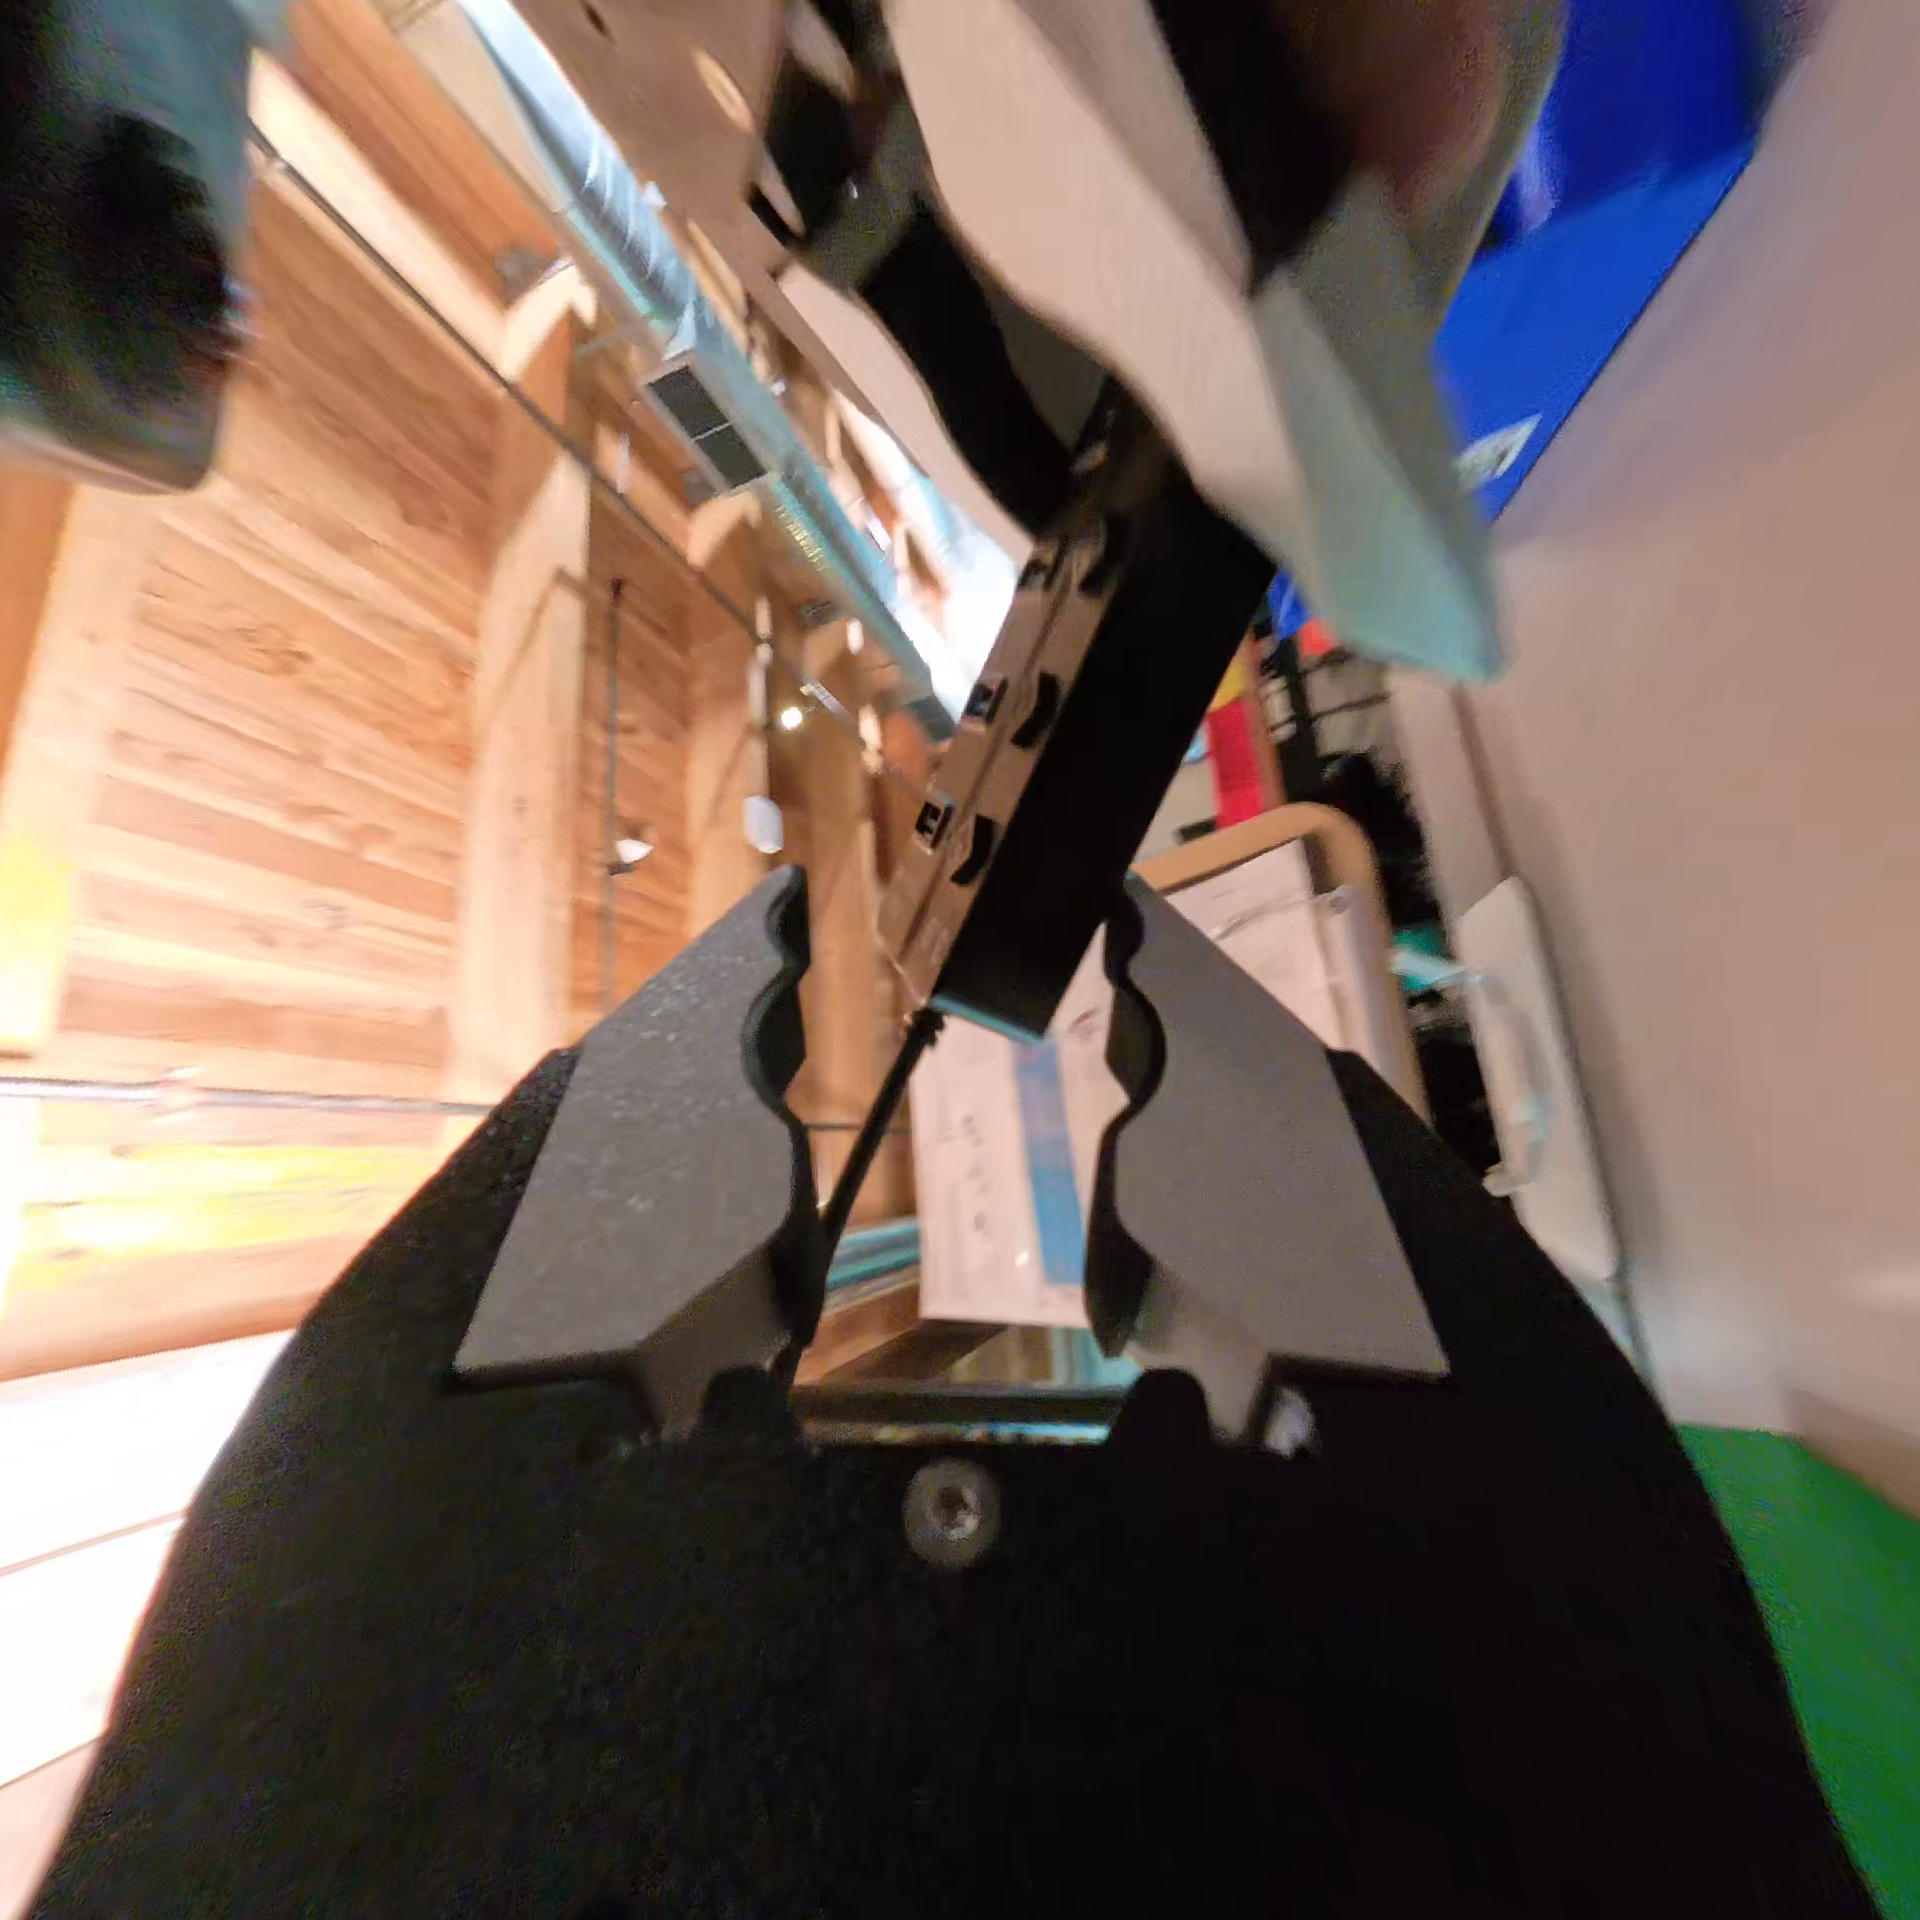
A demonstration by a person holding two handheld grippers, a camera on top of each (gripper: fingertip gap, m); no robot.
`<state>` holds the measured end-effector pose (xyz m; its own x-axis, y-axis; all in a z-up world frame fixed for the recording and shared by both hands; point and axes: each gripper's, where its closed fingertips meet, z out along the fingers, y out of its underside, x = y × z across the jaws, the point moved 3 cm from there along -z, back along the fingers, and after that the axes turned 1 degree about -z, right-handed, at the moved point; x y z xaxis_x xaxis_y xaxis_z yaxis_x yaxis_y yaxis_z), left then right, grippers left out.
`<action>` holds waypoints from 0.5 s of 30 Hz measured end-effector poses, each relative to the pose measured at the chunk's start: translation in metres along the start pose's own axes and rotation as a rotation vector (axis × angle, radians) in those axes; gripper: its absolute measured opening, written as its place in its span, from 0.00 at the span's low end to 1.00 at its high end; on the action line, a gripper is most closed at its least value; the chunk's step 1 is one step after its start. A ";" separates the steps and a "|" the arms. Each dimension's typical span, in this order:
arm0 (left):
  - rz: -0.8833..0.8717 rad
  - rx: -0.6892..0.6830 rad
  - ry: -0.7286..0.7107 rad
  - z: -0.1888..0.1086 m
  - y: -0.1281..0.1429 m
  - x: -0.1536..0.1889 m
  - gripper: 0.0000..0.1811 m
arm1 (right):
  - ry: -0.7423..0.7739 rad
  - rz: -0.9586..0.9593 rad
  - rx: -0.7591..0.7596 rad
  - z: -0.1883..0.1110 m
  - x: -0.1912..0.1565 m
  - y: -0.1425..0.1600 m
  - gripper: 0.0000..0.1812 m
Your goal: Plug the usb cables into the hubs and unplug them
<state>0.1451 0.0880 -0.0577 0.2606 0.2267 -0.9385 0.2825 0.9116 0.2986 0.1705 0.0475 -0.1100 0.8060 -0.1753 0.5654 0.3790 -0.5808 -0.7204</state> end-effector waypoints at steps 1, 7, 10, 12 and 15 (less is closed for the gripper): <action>-0.038 0.029 0.010 -0.002 -0.005 -0.002 0.32 | 0.078 0.034 -0.009 0.002 0.013 0.005 0.34; -0.436 0.227 0.161 -0.014 -0.045 -0.016 0.35 | 0.300 0.345 0.142 -0.010 0.062 0.017 0.34; -1.092 0.155 0.321 -0.004 -0.038 -0.023 0.32 | 0.401 0.389 0.206 -0.022 0.075 0.017 0.34; -1.560 0.173 0.422 0.002 -0.031 -0.023 0.33 | 0.437 0.373 0.251 -0.025 0.074 0.008 0.34; -1.959 0.226 0.439 0.005 -0.010 -0.024 0.33 | 0.404 0.261 0.249 -0.015 0.056 -0.011 0.34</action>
<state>0.1409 0.0713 -0.0371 -0.6700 -0.7381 0.0795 -0.0528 -0.0595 -0.9968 0.2051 0.0321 -0.0645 0.6674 -0.6089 0.4287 0.3253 -0.2796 -0.9034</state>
